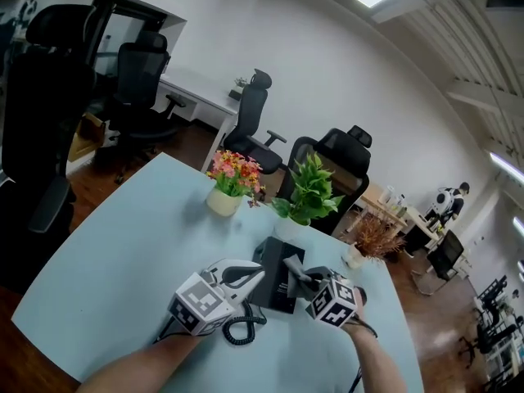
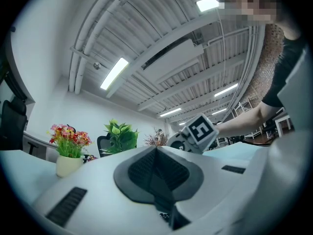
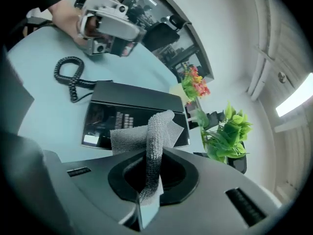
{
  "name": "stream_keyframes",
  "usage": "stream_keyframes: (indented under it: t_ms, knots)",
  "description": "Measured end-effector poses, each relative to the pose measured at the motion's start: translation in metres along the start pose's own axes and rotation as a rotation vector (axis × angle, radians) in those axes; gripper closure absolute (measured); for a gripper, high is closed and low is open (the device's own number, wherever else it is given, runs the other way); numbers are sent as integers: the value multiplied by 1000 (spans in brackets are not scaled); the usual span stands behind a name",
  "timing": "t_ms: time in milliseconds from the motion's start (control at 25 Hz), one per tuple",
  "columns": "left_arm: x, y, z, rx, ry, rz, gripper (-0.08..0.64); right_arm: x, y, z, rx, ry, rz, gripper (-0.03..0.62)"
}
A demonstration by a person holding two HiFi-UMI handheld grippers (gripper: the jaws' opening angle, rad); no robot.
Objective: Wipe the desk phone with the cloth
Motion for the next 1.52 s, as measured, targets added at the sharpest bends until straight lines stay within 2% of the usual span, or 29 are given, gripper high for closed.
stream_keyframes:
  t_ms: [160, 240, 360, 400, 440, 600, 640, 760, 920, 1040, 1240, 1520]
  knots:
    - [-1, 4, -1, -2, -4, 2, 561, -27, -58, -8, -106, -2, -128, 606]
    - [0, 6, -3, -3, -6, -1, 561, -38, -82, -8, -165, -2, -218, 604]
    - [2, 8, -4, -4, -5, -1, 561, -52, -98, -3, -171, 43, -343, 604]
    - [3, 9, -4, -5, -5, 1, 561, -53, -90, -1, -140, 65, -335, 604]
    - [4, 9, -4, -4, -4, 3, 561, -52, -74, 1, -89, 88, -290, 604]
    - [7, 11, -4, -2, 0, 6, 561, -40, 31, 9, 263, 205, 47, 604]
    - [9, 12, -4, -5, 2, 3, 561, -35, 53, 11, 337, 223, 110, 604]
    - [13, 16, -3, -19, 4, -4, 561, -11, 89, 19, 453, 218, 195, 604]
    - [12, 20, -3, -11, 2, 5, 561, 15, 83, 26, 480, 171, 141, 604]
    - [12, 17, -3, -3, -1, 4, 561, 13, 64, 26, 445, 183, 104, 604]
    - [14, 21, -6, 0, 0, 8, 561, -19, 3, 14, 372, 215, 1, 604]
    - [16, 32, -5, -3, -4, 24, 561, -56, -80, 5, 368, 298, -95, 604]
Point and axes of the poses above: the fingertips, and each gripper's own axes: x forward along the fingers, y to its right, z out of its underside, the point moved 4 cm from there along -x, backward along the fingers, and after that the axes turned 6 degrees about -x, right-handed, at the moved point
